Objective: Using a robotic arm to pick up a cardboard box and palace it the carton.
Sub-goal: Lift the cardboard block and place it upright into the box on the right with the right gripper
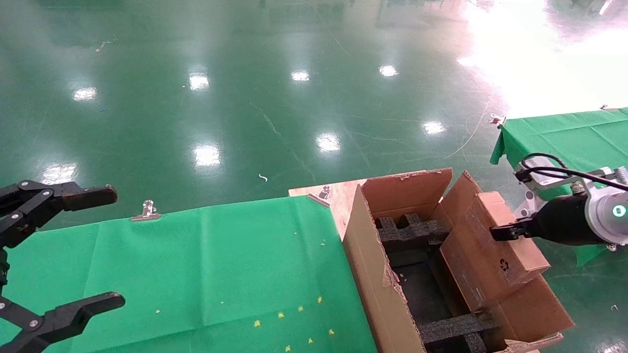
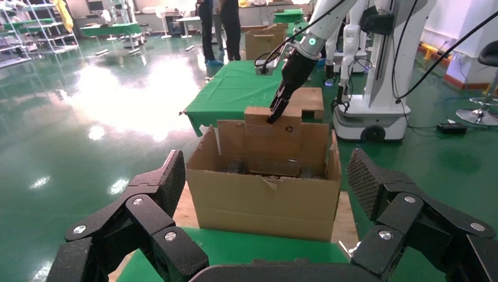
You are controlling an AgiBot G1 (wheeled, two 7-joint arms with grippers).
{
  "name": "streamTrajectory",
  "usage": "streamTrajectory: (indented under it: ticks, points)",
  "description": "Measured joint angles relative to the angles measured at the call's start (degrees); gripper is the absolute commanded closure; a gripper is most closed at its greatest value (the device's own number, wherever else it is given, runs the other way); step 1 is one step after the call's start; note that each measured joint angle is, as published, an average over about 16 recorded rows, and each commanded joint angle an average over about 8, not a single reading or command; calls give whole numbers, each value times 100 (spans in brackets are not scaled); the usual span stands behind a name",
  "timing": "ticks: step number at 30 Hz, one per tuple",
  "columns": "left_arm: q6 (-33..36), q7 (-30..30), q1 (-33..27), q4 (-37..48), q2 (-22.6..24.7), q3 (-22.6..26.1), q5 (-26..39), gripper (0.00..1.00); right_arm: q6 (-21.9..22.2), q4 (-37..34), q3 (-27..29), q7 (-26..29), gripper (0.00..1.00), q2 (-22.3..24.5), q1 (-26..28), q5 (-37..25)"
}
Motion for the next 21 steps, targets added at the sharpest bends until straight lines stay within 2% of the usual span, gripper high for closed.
streamTrajectory:
  ticks: [21]
  points:
    - [0, 0, 0, 0, 0, 1, -1, 0, 737, -118, -245, -9, 100, -372, -779, -245]
